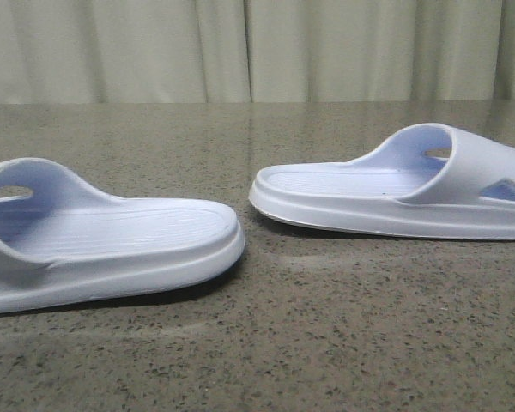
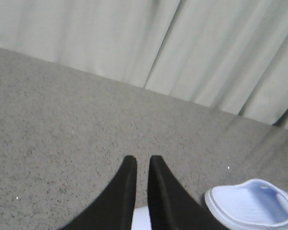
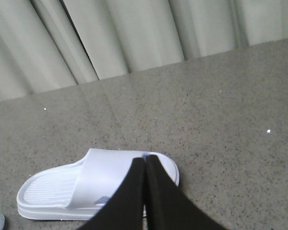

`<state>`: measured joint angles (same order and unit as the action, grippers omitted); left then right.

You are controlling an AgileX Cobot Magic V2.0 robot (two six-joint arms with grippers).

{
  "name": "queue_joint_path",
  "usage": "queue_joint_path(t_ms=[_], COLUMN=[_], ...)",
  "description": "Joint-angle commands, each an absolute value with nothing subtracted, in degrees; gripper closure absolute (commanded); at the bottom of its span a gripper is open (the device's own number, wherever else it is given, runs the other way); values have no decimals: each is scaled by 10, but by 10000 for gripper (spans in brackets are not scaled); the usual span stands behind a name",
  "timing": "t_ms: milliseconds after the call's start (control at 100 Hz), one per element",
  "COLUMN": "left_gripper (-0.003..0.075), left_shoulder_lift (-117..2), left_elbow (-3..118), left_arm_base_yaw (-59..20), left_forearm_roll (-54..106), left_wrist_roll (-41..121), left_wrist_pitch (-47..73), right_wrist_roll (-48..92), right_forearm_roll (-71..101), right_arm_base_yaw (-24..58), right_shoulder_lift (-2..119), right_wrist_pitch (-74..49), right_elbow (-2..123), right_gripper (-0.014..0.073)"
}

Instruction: Insert blue slippers together front up

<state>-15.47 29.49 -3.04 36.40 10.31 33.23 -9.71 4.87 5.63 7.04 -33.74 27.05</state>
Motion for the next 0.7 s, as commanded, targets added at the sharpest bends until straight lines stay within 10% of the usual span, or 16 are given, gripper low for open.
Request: queue_joint_path(t_ms=[0,220,510,690], left_gripper=[704,636,85,65], left_shoulder_lift=[-193,-216,-216,-220], left_elbow=[320,318,318,303], left_arm_base_yaw=[-29,-29,-29,-29], left_forearm_roll=[396,446,462,446], left_wrist_roll=[98,103,103,60], left_wrist_pitch=[324,339,355,351], right_wrist_roll=[-97,-97,-97,-97], right_forearm_roll=[52,80,81,81], right_arm_base_yaw=[53,53,53,53], right_shoulder_lift=[102,115,115,115], right_wrist_pitch=[-317,-319,-316,-316], right_elbow=[295,295,295,295], right_gripper=[700,571,260,260])
